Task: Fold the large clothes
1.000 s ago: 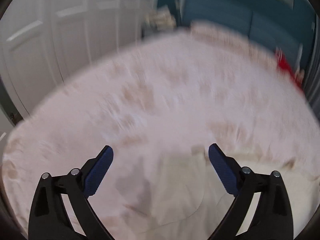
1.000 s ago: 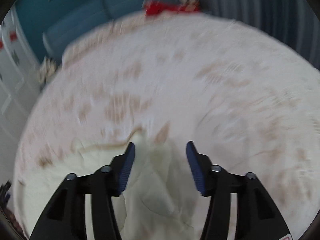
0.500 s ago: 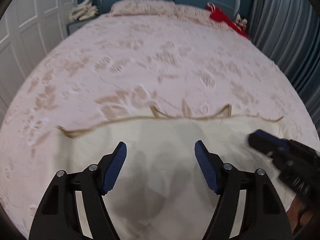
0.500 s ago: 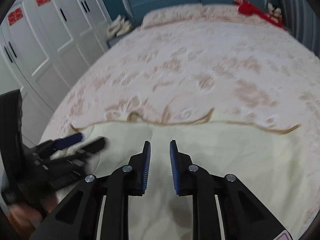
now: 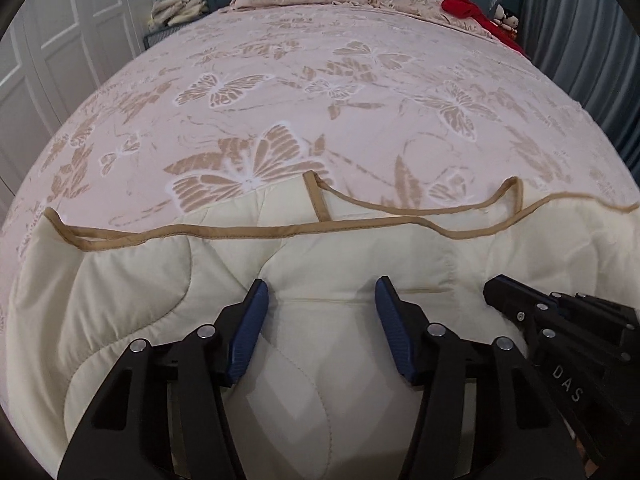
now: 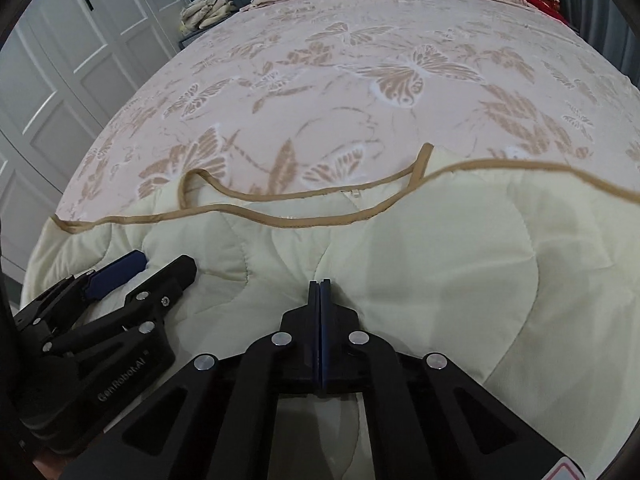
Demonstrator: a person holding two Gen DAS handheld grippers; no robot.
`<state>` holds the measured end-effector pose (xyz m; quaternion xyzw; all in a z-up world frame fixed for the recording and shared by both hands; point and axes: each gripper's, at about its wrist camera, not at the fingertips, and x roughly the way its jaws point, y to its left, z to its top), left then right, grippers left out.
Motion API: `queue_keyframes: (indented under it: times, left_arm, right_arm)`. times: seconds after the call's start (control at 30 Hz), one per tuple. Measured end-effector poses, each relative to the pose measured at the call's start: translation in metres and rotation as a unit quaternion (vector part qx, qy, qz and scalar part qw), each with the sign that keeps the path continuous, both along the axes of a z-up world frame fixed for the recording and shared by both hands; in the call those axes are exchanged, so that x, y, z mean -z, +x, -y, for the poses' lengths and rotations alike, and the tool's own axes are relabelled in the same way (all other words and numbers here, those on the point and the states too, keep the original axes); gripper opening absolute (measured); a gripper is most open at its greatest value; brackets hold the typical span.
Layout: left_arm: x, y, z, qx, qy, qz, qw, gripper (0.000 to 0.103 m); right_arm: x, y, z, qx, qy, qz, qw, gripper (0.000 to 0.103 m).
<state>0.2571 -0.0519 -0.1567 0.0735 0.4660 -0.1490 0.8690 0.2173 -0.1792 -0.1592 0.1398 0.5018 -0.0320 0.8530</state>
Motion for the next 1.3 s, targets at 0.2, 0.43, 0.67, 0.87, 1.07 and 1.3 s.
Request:
queue_keyframes:
  times: [0.2,0.43,0.67,0.87,1.07,1.3]
  left_arm:
    - [0.006,-0.001,0.002,-0.004,0.005,0.016,0.9998,0.055]
    - [0.004,0.003,0.003,-0.008,0.006,0.014,0.9998,0.056]
    - [-0.087,-0.042,-0.125,-0.139,-0.135,0.039,0.9802,0.091]
    - [-0.063,-0.110,-0.228,-0.230,-0.185,-0.038,0.9548,0.095]
    - [-0.010,-0.148,-0.258,-0.281,-0.291,-0.112,0.9077,0.095]
    - [-0.006,-0.139,-0.224,-0.238,-0.280,-0.111,0.9234,0.094]
  right_arm:
    - [0.008,0.001,-0.002,0.003,-0.009,0.011,1.000,0.000]
    - [0.004,0.003,0.004,0.017,-0.001,0.021,1.000,0.000]
    - [-0.092,-0.079,0.028,0.087,-0.005,0.100,0.991,0.012]
    - [-0.089,-0.152,-0.017,0.023,0.045,0.055,0.997,0.015]
    - [-0.060,-0.171,-0.071,-0.010,0.057,0.010,0.998,0.014]
    - [-0.032,-0.166,-0.084,-0.008,0.024,-0.019,1.000,0.013]
